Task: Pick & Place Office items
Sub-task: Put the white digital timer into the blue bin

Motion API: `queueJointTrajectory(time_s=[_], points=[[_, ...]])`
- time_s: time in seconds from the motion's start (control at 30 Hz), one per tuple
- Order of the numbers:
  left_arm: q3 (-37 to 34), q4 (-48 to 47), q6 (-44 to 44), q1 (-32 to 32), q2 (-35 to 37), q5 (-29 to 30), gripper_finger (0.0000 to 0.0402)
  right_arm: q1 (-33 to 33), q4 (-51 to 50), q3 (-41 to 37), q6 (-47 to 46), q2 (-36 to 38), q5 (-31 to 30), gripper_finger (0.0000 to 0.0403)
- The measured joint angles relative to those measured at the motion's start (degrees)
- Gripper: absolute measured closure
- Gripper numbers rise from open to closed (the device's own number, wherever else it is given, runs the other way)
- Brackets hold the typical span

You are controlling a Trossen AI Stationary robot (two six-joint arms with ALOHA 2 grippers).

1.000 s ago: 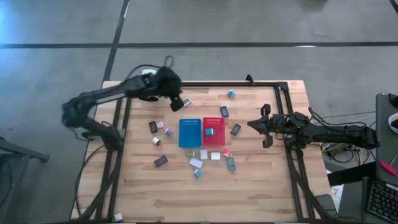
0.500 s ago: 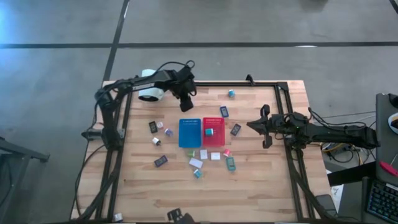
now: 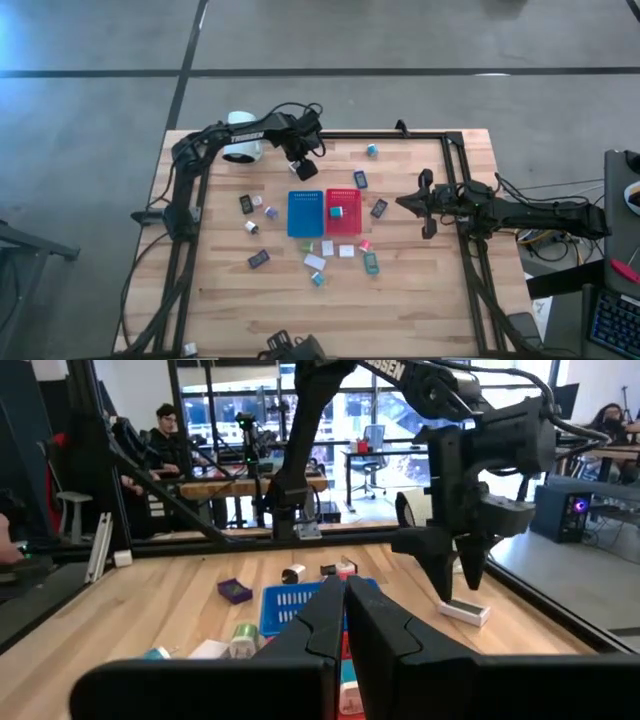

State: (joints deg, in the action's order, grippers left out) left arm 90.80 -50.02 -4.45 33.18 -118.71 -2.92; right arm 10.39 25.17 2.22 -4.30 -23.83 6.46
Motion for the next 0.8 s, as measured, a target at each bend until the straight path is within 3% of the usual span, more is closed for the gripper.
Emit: queueJointTrajectory(time_s=[0.2, 0.8], points=[[0.0, 0.4, -1.2, 0.2, -0.4, 4.5, 0.0101, 0.0, 0.0, 0.0, 0.4, 0.0, 0.0, 0.039], [-6.6, 8.1, -1.9, 2.0, -0.4, 4.5, 0.0101, 0.0, 0.0, 0.0, 1.3, 0.1, 0.0, 0.039]])
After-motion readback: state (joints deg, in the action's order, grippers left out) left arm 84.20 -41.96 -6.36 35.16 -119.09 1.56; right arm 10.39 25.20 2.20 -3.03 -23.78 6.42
